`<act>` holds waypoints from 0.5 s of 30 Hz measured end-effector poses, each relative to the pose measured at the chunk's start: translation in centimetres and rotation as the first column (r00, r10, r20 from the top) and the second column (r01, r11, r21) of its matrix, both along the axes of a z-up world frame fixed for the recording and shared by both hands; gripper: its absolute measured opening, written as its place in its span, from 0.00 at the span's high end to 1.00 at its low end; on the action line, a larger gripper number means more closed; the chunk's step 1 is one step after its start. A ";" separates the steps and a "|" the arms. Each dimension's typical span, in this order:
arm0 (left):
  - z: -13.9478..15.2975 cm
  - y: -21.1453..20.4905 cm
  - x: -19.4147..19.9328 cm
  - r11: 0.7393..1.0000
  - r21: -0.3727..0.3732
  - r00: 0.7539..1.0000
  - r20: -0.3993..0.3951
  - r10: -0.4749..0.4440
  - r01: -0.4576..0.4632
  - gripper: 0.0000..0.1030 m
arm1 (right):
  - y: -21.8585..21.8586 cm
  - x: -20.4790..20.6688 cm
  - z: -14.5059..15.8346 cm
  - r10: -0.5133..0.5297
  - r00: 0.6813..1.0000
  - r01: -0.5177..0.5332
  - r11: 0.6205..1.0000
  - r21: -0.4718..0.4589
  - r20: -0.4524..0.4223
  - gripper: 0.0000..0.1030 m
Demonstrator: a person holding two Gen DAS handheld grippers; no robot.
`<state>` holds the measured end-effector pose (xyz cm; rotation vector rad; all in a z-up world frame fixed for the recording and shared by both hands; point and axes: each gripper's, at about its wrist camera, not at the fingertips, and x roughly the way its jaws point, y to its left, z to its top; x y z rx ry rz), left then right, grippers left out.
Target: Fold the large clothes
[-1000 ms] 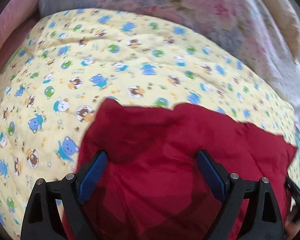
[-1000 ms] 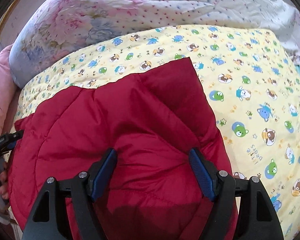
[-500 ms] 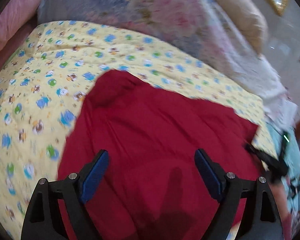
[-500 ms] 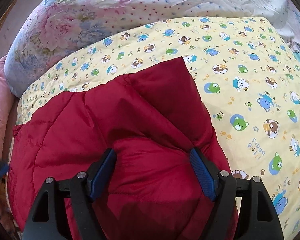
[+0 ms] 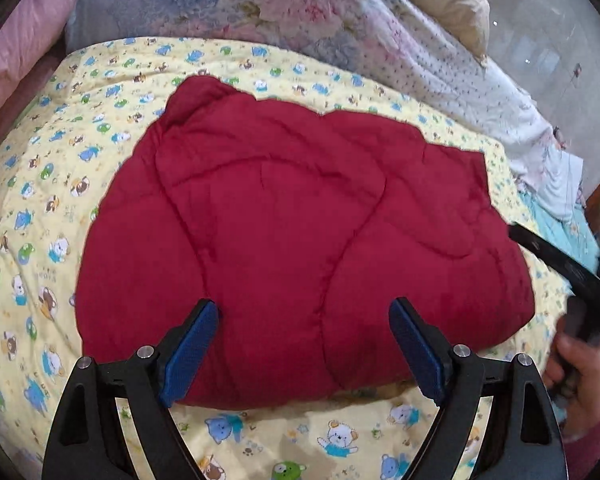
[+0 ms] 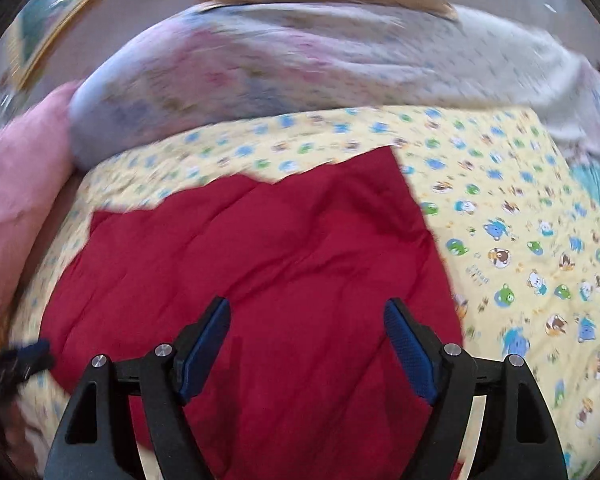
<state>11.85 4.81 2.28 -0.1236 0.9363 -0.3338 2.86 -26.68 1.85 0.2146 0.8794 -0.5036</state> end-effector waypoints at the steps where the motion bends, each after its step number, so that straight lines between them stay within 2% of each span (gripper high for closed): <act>1: 0.0 -0.4 0.0 1.000 0.008 1.000 0.002 0.000 0.000 0.15 | 0.8 0.0 -0.5 0.023 0.999 -0.023 1.000 -0.011 -0.027 0.22; 4: -0.8 -1.4 0.7 0.999 0.045 1.000 0.005 -0.008 0.008 0.12 | 1.7 0.4 -2.8 0.013 0.988 -0.024 0.997 -0.070 -0.152 0.22; 5: -1.2 -1.7 0.9 0.998 0.065 1.000 -0.001 -0.008 0.008 0.11 | 1.3 0.2 -3.7 0.001 0.986 -0.011 0.998 -0.060 -0.169 0.22; 7: -1.4 -2.3 1.1 0.997 0.081 1.000 0.001 -0.017 0.017 0.10 | 0.5 -0.4 -4.7 -0.032 0.985 0.026 0.999 -0.037 -0.171 0.18; 10: -1.8 -2.7 1.5 0.995 0.097 1.000 0.002 -0.024 0.023 0.08 | -0.6 -1.5 -5.2 -0.069 0.986 0.073 0.997 0.017 -0.151 0.17; 15: -2.4 -3.4 2.2 0.992 0.127 1.000 0.008 -0.019 0.018 0.03 | -0.1 -1.9 -5.2 -0.081 0.985 0.084 0.996 0.013 -0.150 0.17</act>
